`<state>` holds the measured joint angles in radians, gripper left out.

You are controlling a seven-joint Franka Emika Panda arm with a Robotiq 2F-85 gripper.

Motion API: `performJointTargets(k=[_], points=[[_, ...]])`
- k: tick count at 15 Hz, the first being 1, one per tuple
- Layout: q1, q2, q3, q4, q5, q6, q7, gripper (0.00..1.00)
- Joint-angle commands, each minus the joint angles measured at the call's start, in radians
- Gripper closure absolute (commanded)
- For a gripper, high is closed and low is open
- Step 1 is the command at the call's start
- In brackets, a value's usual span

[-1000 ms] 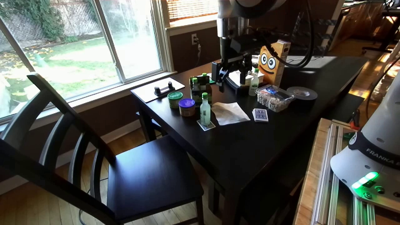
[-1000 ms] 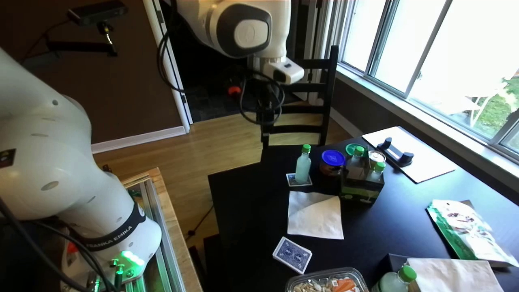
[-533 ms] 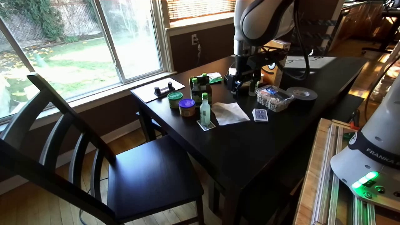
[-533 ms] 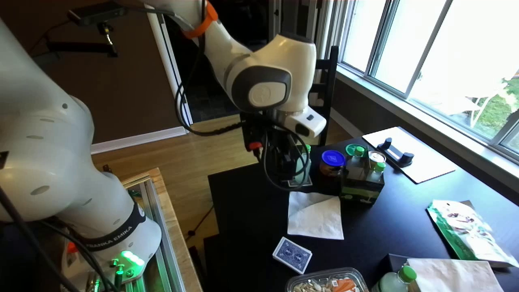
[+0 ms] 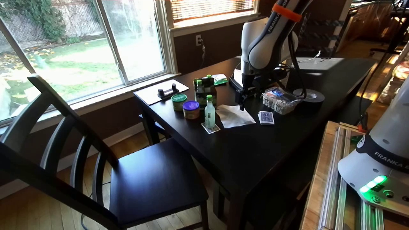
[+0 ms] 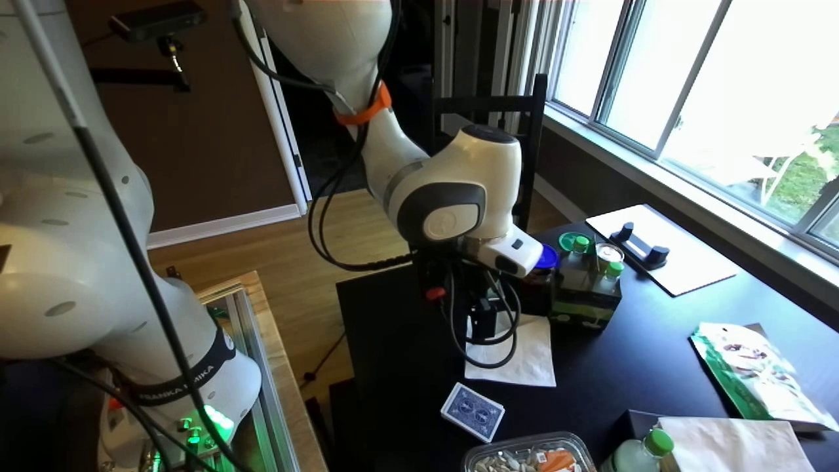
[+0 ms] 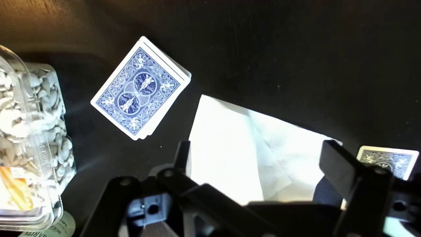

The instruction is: Use the napkin to wipe the can with a green lid

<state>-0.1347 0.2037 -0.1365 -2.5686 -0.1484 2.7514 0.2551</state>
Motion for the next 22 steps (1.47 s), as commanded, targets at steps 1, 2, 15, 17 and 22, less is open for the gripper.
performJointTargets(k=[1, 2, 15, 17, 22], points=[[0.024, 0.002, -0.022, 0.005, 0.013, -0.002, -0.009, 0.0], [0.024, 0.002, -0.022, 0.008, 0.013, -0.002, -0.009, 0.0], [-0.008, 0.215, -0.007, 0.13, 0.191, 0.182, -0.16, 0.0], [-0.016, 0.239, -0.007, 0.145, 0.197, 0.186, -0.173, 0.0], [-0.049, 0.312, 0.025, 0.199, 0.234, 0.193, -0.186, 0.0]])
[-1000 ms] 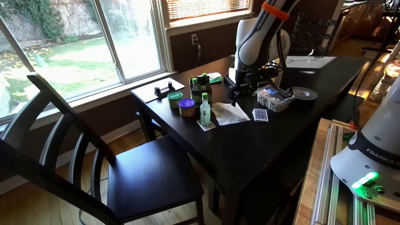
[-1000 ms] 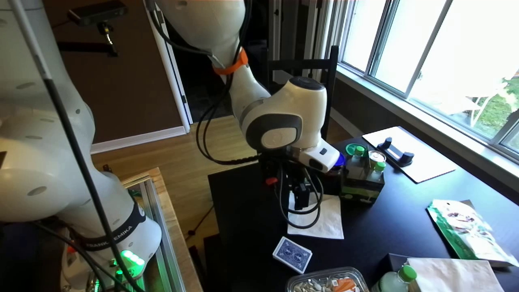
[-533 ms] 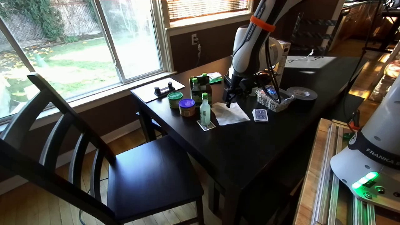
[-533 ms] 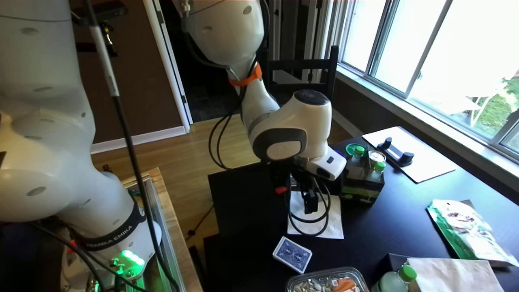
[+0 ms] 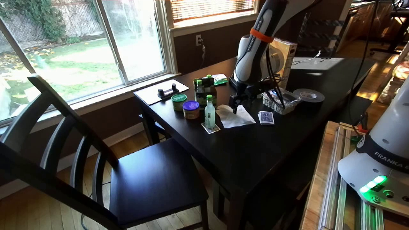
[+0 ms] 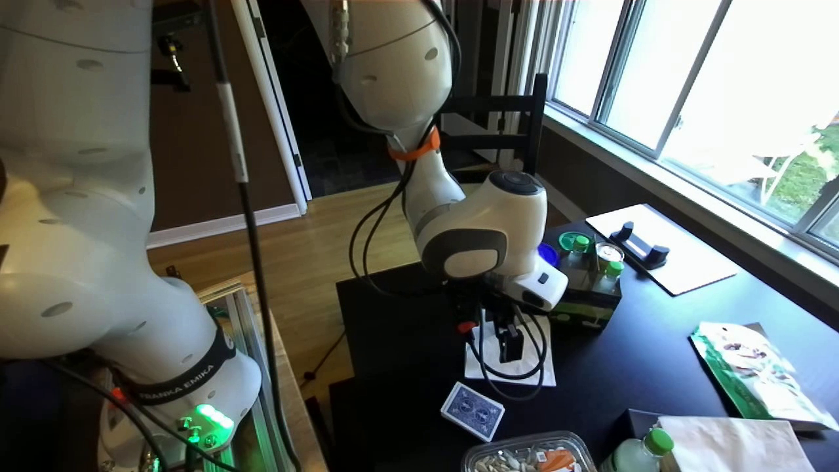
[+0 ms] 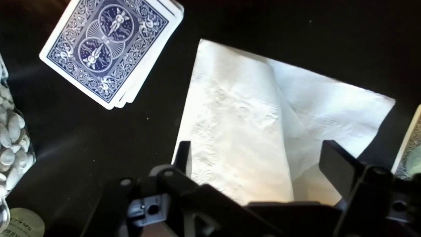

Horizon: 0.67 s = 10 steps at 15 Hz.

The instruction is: Use the napkin to wipe the can with a green lid

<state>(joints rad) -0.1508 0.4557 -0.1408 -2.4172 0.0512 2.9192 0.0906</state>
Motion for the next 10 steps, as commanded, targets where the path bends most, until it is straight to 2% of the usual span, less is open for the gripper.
performJointTargets(k=[1, 4, 6, 7, 8, 10], points=[[-0.038, 0.072, 0.035, 0.058, 0.044, 0.026, -0.015, 0.0], [-0.04, 0.103, 0.036, 0.086, 0.044, 0.052, -0.007, 0.02], [-0.045, 0.12, 0.044, 0.104, 0.051, 0.073, -0.002, 0.07], [-0.058, 0.126, 0.061, 0.112, 0.061, 0.07, -0.004, 0.14], [-0.057, 0.135, 0.065, 0.119, 0.066, 0.073, -0.001, 0.08], [-0.057, 0.151, 0.075, 0.132, 0.073, 0.06, 0.001, 0.11]])
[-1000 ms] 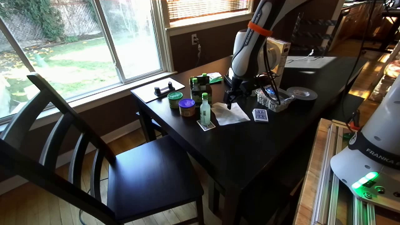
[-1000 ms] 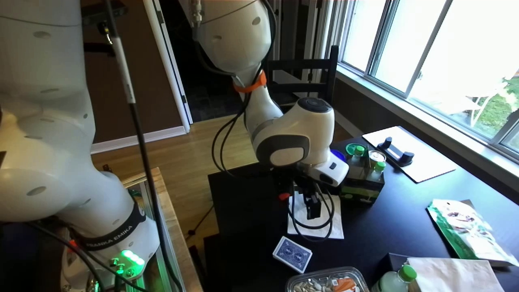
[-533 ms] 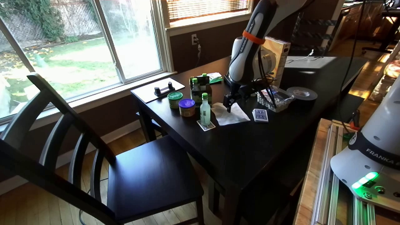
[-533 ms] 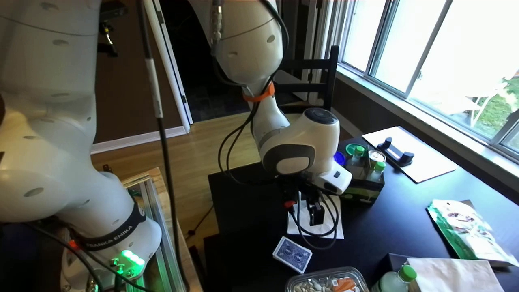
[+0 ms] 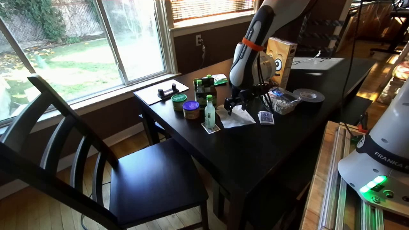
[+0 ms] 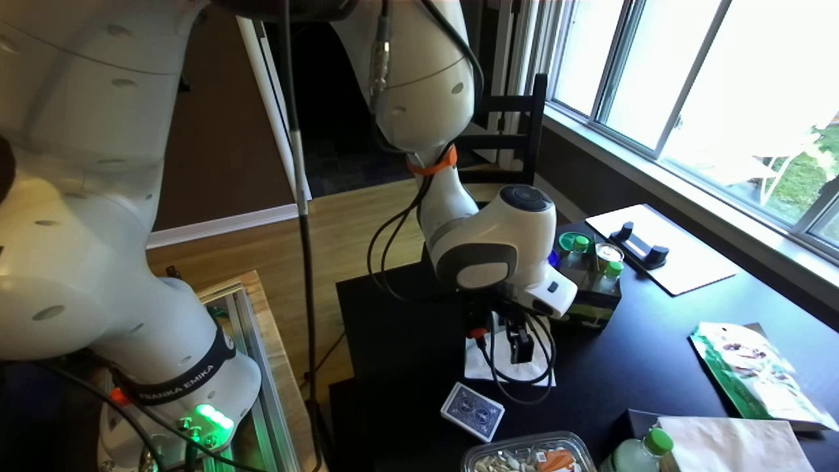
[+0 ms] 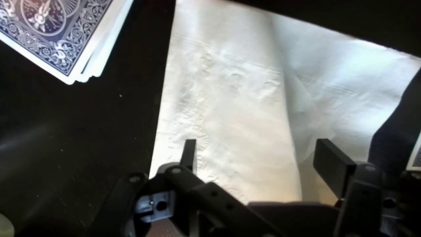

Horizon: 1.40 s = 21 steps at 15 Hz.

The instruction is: Use the napkin to wipe the can with a green lid

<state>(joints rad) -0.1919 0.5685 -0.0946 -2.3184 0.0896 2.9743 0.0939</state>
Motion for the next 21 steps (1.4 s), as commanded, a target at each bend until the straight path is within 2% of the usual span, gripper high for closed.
performJointTargets(k=[1, 3, 5, 6, 7, 8, 14, 16, 20, 21], points=[[-0.013, 0.047, 0.03, 0.038, 0.034, 0.009, -0.002, 0.16], [-0.016, 0.062, 0.039, 0.042, 0.035, 0.031, -0.006, 0.27], [-0.021, 0.074, 0.043, 0.048, 0.035, 0.043, -0.008, 0.29], [-0.022, 0.078, 0.042, 0.051, 0.034, 0.045, -0.008, 0.36], [-0.02, 0.082, 0.038, 0.053, 0.033, 0.048, -0.006, 0.38], [-0.02, 0.08, 0.037, 0.054, 0.032, 0.05, -0.005, 0.51], [0.017, 0.053, 0.005, 0.042, 0.022, 0.019, 0.014, 0.95], [0.052, 0.03, -0.024, 0.021, 0.014, 0.009, 0.031, 1.0], [0.121, -0.067, -0.087, -0.06, 0.008, 0.02, 0.069, 0.99], [0.134, -0.126, -0.097, -0.105, 0.007, 0.03, 0.073, 0.99]])
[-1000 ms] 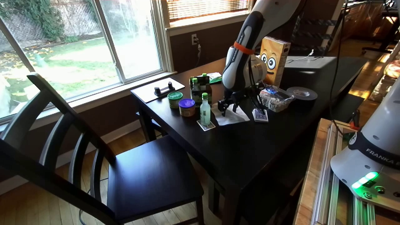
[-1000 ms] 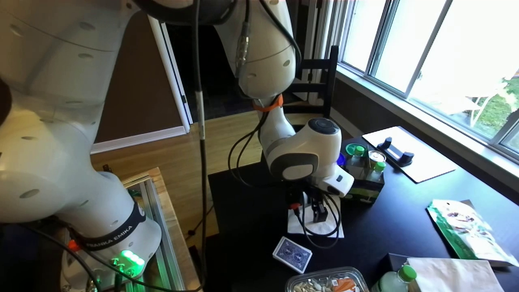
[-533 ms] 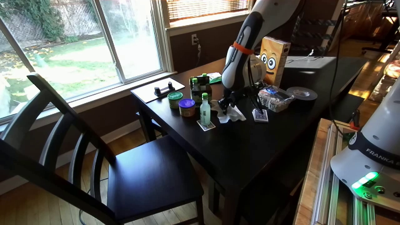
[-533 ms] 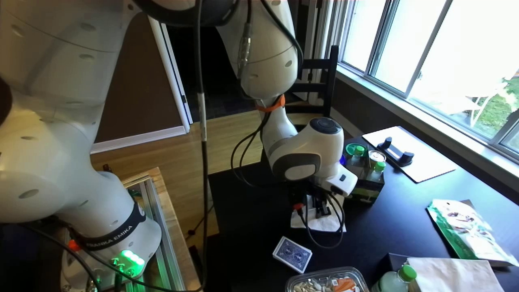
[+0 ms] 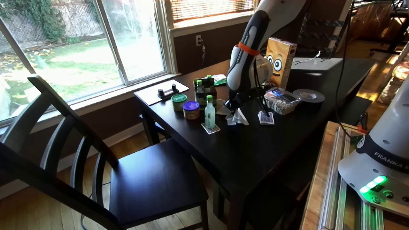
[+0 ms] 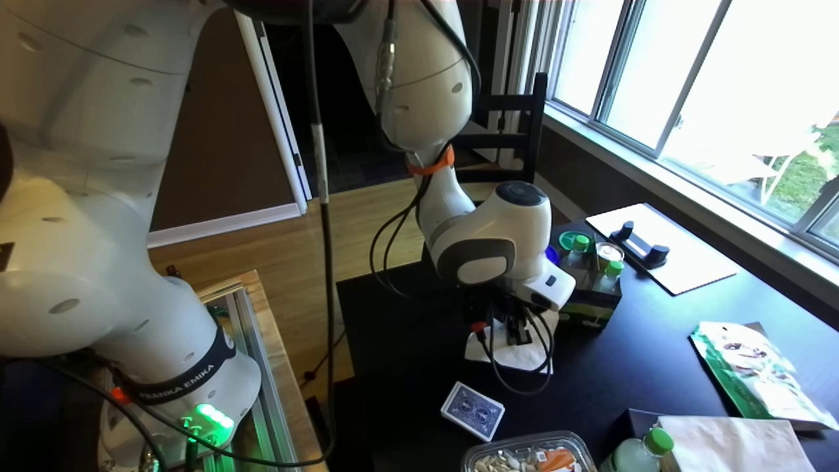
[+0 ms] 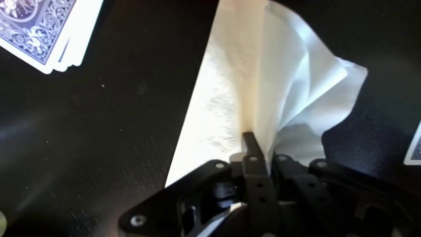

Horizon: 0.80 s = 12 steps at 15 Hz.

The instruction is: Use the napkin to wipe the can with a green lid

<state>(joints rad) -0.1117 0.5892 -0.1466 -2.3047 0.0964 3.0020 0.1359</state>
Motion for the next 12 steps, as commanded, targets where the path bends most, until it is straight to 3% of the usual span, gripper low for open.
performJointTargets(k=[1, 3, 8, 10, 11, 12], points=[[0.057, -0.202, -0.047, -0.155, 0.002, 0.007, 0.03, 0.99], [0.053, -0.308, -0.034, -0.218, -0.007, 0.049, 0.0, 0.99], [-0.012, -0.543, 0.138, -0.293, 0.038, 0.126, -0.122, 0.99], [0.022, -0.593, 0.17, -0.284, 0.026, 0.152, -0.132, 0.99], [0.031, -0.523, 0.119, -0.246, -0.003, 0.12, -0.081, 0.99], [0.04, -0.547, 0.128, -0.248, -0.006, 0.116, -0.074, 0.98]])
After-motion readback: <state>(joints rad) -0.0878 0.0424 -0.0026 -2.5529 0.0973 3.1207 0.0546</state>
